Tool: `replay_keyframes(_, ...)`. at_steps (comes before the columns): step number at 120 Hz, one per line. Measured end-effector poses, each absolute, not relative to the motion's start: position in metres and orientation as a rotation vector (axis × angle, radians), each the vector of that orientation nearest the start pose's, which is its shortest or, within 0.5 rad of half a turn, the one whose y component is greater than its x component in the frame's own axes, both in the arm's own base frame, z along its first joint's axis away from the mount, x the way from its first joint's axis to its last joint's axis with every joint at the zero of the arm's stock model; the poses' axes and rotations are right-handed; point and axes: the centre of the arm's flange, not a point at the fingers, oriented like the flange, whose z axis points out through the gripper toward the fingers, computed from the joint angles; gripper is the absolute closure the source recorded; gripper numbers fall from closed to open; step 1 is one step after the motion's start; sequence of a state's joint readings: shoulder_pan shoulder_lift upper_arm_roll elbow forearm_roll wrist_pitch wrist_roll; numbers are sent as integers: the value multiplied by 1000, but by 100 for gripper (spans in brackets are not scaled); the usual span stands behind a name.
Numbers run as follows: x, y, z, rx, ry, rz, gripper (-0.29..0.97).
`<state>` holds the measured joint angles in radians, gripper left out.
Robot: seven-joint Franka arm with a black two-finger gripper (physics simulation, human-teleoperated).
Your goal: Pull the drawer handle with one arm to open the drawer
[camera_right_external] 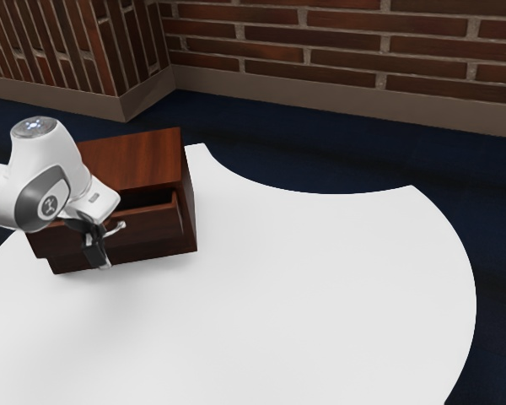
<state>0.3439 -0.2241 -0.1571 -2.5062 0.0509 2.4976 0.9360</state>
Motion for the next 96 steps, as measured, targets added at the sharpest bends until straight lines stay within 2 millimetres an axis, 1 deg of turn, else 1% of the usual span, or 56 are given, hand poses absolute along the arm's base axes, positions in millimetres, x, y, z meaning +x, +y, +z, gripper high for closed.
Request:
replay_keyframes(36,442,72,385,-2730,1152,-186,1)
replay_keyframes(56,427,71,388,-2729,1141,-172,3)
replay_keyframes(96,407,53,387,-2710,1160,-152,1)
